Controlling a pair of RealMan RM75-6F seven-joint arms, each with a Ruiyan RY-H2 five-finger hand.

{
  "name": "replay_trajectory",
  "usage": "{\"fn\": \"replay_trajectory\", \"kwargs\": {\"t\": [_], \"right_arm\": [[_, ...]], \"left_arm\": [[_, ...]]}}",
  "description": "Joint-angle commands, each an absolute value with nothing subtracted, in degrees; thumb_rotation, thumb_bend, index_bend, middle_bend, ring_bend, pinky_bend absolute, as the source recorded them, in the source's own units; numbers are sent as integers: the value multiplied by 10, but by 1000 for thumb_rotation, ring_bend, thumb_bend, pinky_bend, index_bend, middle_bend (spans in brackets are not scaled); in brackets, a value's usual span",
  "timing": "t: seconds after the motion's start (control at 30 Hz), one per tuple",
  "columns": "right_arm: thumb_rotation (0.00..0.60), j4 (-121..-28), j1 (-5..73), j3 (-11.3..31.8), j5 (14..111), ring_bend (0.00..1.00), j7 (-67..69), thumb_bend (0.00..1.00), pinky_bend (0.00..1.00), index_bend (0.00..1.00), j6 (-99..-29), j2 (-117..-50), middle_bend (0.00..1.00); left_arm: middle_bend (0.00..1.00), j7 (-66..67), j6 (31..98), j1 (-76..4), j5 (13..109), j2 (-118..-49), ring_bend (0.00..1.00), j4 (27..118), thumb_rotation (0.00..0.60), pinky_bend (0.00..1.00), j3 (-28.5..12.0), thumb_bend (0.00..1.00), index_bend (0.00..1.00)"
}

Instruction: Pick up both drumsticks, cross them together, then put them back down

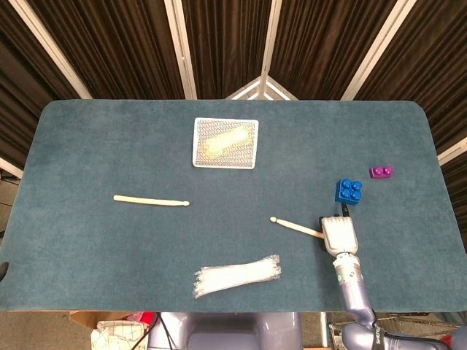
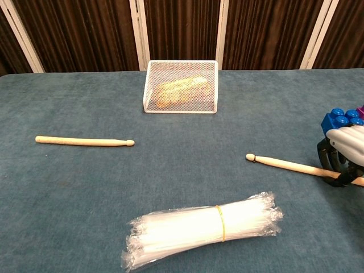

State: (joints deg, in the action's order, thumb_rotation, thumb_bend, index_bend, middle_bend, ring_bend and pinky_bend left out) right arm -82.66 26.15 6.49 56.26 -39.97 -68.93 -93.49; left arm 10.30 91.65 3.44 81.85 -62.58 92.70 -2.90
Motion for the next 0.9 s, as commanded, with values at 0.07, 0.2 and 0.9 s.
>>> {"fn": "replay_trajectory", "kwargs": {"t": [0.07, 0.2, 0.9], "right_arm": [[600, -831, 260, 60, 575, 464, -384, 452, 97, 623, -683, -925, 618], [600, -843, 258, 55, 604, 472, -355, 456, 97, 633, -680, -907, 621], [600, -935, 235, 44, 859, 478, 16, 456, 97, 656, -742, -713, 628]], "left_arm": [[0, 102, 917, 35, 819, -625, 0, 927, 600, 16, -29, 398, 70], [0, 101, 917, 35, 819, -625, 0, 927, 600, 16, -29, 398, 70], [8, 85, 887, 10, 835, -627, 0, 909, 600, 16, -30, 398, 70]]}}
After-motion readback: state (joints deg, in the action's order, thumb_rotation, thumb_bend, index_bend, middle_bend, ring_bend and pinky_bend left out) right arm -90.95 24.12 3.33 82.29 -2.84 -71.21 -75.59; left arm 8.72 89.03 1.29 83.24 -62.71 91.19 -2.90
